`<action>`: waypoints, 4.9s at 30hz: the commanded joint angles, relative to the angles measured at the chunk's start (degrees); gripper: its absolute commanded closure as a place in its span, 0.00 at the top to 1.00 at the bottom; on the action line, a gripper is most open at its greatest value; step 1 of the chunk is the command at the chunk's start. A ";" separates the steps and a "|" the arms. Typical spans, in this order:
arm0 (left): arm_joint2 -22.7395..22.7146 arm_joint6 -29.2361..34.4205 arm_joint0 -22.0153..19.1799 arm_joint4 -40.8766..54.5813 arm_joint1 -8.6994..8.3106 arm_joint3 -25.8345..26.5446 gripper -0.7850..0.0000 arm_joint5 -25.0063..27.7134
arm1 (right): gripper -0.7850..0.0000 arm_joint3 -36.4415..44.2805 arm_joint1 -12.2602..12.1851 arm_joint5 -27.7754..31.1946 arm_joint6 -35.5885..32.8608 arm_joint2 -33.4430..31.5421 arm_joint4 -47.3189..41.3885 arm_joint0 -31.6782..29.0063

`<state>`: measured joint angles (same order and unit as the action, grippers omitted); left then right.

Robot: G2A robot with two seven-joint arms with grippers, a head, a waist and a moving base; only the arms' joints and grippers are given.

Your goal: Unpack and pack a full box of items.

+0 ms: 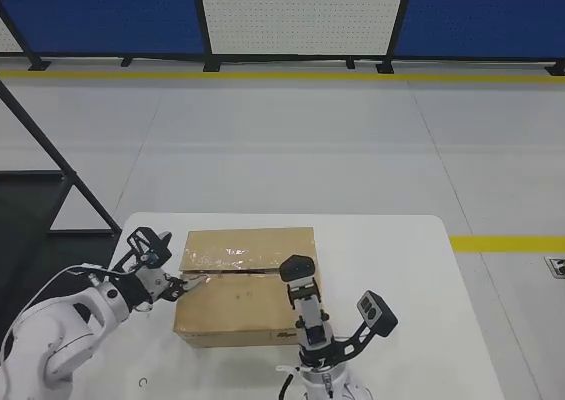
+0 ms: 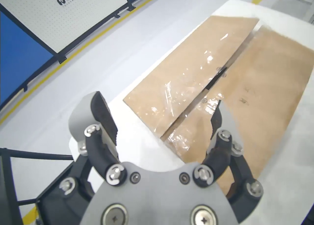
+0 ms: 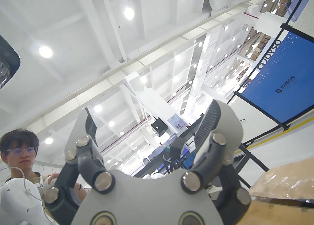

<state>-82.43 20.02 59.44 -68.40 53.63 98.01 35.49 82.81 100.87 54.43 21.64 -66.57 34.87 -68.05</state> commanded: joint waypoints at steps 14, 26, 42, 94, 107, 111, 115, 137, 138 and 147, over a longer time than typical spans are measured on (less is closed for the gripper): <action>6.14 -2.61 -2.95 -8.25 0.93 -3.42 1.00 -4.58 | 1.00 0.38 -0.61 0.60 0.84 -0.79 -0.65 -0.92; 4.04 -2.96 -3.08 -5.95 1.14 -4.58 1.00 -8.06 | 1.00 -0.35 -0.79 0.32 1.27 -0.32 -0.72 -0.12; 3.02 0.44 -5.93 2.06 1.52 -9.10 1.00 -7.08 | 1.00 -0.68 -1.01 0.15 2.72 -0.11 -0.25 -0.02; -3.20 14.47 -11.45 43.76 0.89 -28.60 1.00 -0.42 | 1.00 -3.39 -1.21 -1.53 4.09 1.43 -0.51 3.00; -0.60 39.53 -15.75 87.64 1.52 -45.65 1.00 6.93 | 1.00 -4.05 -1.13 -2.42 4.03 2.00 -0.77 3.96; -0.12 42.40 -17.02 91.04 1.62 -48.15 1.00 4.42 | 1.00 -4.37 -1.04 -3.00 3.76 2.49 -0.85 4.54; -0.12 42.40 -17.02 91.04 1.62 -48.15 1.00 4.42 | 1.00 -4.73 -0.97 -3.15 3.66 2.89 -0.95 4.96; 3.64 40.43 -17.70 89.87 2.03 -45.20 0.34 -8.54 | 1.00 -3.11 -1.19 -2.84 5.21 2.72 0.70 2.70; 3.74 40.51 -17.79 89.85 2.04 -45.31 0.31 -8.46 | 1.00 -3.09 -1.20 -2.86 5.23 2.75 0.73 2.65; 2.96 41.01 -17.50 90.27 1.66 -44.20 0.00 -7.51 | 1.00 -6.16 -0.96 -6.76 0.96 4.69 -3.47 3.99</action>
<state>-79.21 60.82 41.73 21.48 55.38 53.37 27.97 77.29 99.84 48.49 23.40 -62.22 32.39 -64.48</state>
